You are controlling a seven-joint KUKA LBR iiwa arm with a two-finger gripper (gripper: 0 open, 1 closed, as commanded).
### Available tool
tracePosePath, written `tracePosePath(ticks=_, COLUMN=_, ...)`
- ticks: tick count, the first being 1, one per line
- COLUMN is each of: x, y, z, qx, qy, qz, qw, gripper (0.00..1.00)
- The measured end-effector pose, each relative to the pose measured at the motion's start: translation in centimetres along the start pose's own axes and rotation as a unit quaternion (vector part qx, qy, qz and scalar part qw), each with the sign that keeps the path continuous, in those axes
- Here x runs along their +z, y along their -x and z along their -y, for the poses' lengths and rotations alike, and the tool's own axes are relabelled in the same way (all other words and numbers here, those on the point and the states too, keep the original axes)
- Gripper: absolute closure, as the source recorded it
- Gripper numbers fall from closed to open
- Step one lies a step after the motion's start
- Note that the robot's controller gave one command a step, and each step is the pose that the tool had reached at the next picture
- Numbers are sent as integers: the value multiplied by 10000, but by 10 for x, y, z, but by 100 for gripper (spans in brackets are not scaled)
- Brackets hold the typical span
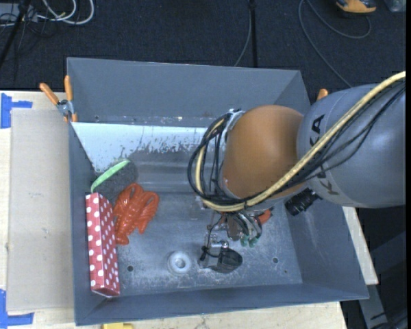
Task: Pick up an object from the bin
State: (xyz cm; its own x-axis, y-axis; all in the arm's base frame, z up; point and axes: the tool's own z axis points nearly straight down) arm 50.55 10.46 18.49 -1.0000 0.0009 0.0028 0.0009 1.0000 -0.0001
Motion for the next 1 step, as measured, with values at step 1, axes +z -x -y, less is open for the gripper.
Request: tracePosePath(ticks=1, x=26, y=-10, z=35, qx=-279, qy=0, qz=-26, qw=9996, gripper=0)
